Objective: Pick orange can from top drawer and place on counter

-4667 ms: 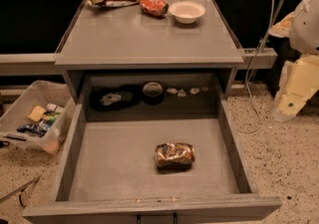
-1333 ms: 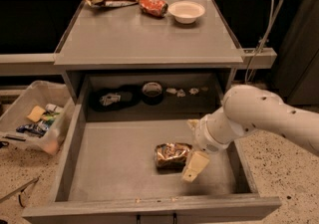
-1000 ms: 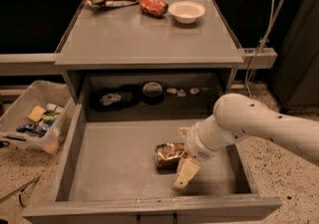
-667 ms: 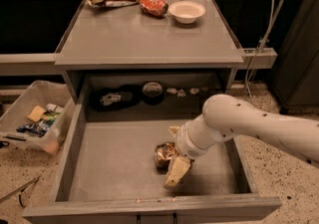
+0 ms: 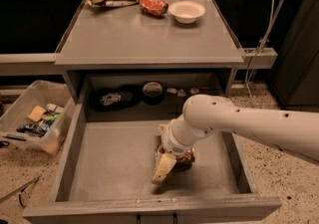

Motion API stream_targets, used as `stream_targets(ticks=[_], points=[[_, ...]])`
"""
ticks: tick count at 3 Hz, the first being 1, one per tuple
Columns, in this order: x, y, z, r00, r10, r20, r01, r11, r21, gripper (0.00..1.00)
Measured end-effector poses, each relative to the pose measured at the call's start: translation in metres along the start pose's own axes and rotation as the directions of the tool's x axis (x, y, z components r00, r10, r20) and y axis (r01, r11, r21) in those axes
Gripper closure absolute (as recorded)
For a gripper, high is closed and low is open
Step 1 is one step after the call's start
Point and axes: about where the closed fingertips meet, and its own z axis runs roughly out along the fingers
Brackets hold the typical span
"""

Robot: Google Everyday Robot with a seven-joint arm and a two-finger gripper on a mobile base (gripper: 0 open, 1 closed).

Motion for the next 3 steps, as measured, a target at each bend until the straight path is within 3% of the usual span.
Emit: stream_targets(ticks=[2, 3], points=[[0.030, -0.014, -0.032, 0.999, 0.047, -0.027, -0.045, 0.9975, 0.054, 0.00], [0.030, -0.014, -0.032, 0.999, 0.047, -0.027, -0.046, 0.9975, 0.055, 0.18]])
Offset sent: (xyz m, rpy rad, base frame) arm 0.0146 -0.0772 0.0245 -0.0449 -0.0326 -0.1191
